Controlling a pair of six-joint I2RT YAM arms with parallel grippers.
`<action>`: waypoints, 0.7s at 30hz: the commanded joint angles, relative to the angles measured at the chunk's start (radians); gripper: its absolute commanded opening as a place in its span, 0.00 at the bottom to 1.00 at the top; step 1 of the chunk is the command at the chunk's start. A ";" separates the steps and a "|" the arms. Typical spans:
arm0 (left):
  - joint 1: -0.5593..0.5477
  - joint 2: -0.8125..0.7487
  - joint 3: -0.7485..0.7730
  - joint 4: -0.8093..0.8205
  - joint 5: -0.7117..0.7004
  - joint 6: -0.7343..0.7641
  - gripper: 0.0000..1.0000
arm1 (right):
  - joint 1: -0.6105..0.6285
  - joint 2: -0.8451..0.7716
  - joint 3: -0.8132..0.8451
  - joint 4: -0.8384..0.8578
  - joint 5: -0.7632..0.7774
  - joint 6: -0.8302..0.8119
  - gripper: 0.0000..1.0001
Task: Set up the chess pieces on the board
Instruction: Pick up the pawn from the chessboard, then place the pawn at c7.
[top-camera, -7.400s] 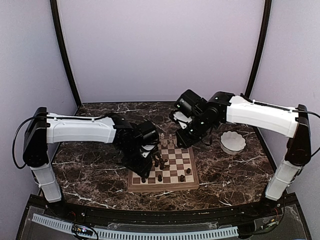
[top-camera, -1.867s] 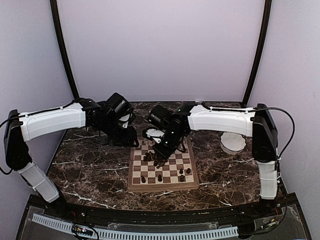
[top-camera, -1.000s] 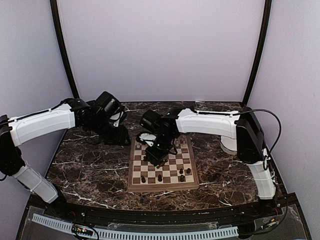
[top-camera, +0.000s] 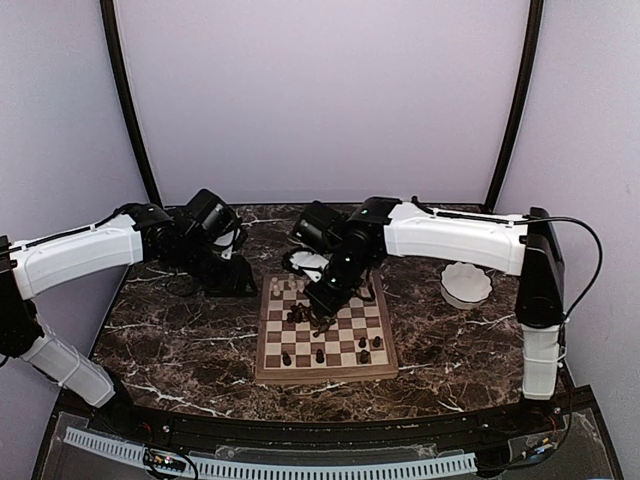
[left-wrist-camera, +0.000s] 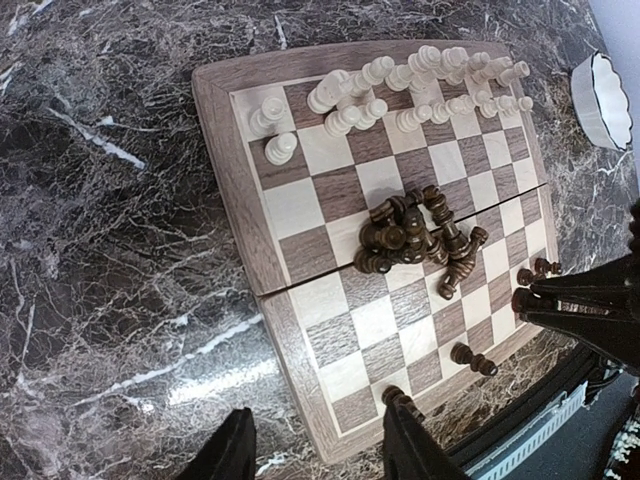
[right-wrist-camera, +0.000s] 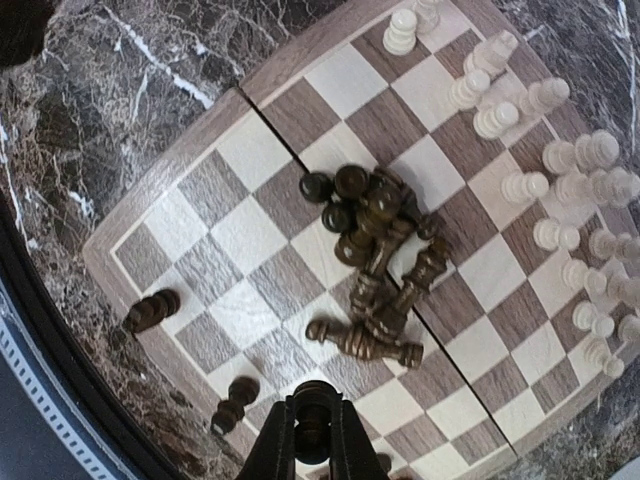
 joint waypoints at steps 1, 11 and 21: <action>0.005 -0.018 -0.011 0.020 0.017 -0.016 0.46 | 0.009 -0.094 -0.141 0.011 0.020 0.019 0.05; 0.005 0.008 -0.008 0.043 0.049 -0.035 0.46 | 0.016 -0.176 -0.335 0.071 0.054 0.072 0.06; 0.005 0.018 -0.010 0.056 0.061 -0.046 0.45 | 0.034 -0.144 -0.327 0.092 0.050 0.074 0.06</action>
